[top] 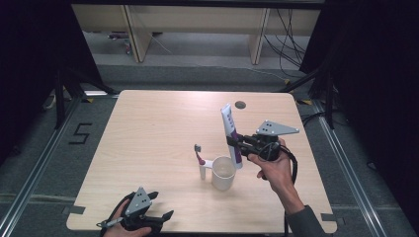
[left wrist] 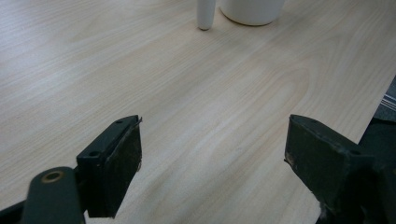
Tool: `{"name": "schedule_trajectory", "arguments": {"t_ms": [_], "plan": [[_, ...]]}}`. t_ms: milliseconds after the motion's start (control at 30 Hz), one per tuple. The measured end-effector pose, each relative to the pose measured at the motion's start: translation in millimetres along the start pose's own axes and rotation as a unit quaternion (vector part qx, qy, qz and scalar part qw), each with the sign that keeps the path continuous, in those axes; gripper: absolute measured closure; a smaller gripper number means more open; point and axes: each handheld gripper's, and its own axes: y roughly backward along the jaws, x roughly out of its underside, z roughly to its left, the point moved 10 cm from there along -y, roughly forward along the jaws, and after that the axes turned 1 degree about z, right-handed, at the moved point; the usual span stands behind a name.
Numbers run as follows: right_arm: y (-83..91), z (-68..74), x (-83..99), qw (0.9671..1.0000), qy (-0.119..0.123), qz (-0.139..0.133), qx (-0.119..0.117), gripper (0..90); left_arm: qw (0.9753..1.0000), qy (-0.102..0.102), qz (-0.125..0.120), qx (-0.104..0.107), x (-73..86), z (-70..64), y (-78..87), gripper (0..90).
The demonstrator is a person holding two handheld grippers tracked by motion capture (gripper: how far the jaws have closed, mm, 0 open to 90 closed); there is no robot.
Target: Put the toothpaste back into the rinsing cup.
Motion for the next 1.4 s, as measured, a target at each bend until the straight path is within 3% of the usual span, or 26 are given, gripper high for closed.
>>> {"name": "schedule_trajectory", "arguments": {"t_ms": [33,67,300,333,567,633,733,800,900,1067,1100,1133,1167,1200,1267,1400], "plan": [[-2.9,1.5,0.3,1.0000,-0.003,-0.002,-0.001,76.5,0.9999,-0.010,0.009,-0.006,1.9,2.7,1.6,18.4],[-4.4,2.2,1.5,1.0000,0.000,0.004,-0.003,76.5,1.0000,-0.001,0.001,-0.002,0.0,0.6,1.0,18.4],[-17.5,6.9,6.9,0.9999,0.005,-0.005,-0.010,76.5,1.0000,-0.007,0.005,-0.004,0.6,2.4,2.1,18.4],[-19.1,8.0,9.4,0.9999,-0.003,0.000,-0.010,76.5,1.0000,-0.002,-0.002,-0.004,-0.3,1.2,1.5,18.4],[-26.1,5.2,21.0,1.0000,0.002,0.004,-0.006,76.4,1.0000,-0.007,-0.001,-0.001,0.2,0.9,1.8,18.4],[-27.5,7.8,24.7,0.9998,-0.014,0.005,-0.014,76.4,1.0000,-0.005,-0.003,-0.002,-0.7,1.2,1.6,18.4],[-30.2,7.2,29.4,0.9999,0.001,0.009,-0.012,76.4,1.0000,-0.002,-0.006,-0.002,-0.7,0.7,1.7,18.4],[-31.1,10.6,32.6,0.9997,-0.013,0.010,-0.017,76.4,1.0000,-0.005,-0.003,-0.002,-0.6,1.2,1.7,18.4],[-32.8,7.0,36.6,0.9998,0.002,0.015,-0.010,76.4,0.9999,-0.008,0.001,-0.006,0.8,2.2,2.9,18.4],[-34.8,8.8,44.5,0.9996,-0.008,0.023,-0.016,76.3,1.0000,-0.006,0.000,-0.005,0.8,1.9,2.8,18.4],[-35.6,7.9,45.5,0.9996,0.002,0.022,-0.015,76.3,1.0000,-0.007,0.000,-0.005,0.3,1.9,2.7,18.4],[-35.1,8.4,48.0,0.9995,-0.007,0.027,-0.013,76.3,1.0000,-0.004,-0.004,-0.002,-0.5,1.0,1.8,18.4],[-36.3,7.3,49.4,0.9995,0.003,0.026,-0.015,76.3,1.0000,-0.007,0.000,-0.002,0.6,1.2,2.1,18.4],[-36.2,9.1,52.3,0.9993,-0.014,0.032,-0.012,76.3,1.0000,-0.003,-0.006,-0.002,0.1,0.4,1.6,18.4],[-37.6,8.3,54.8,0.9993,0.007,0.034,-0.015,76.3,1.0000,-0.005,-0.002,-0.003,0.1,1.7,2.5,18.4],[-37.1,7.4,59.5,0.9992,0.005,0.038,-0.010,76.2,1.0000,-0.005,0.000,-0.003,1.1,1.0,2.6,18.4]]}}
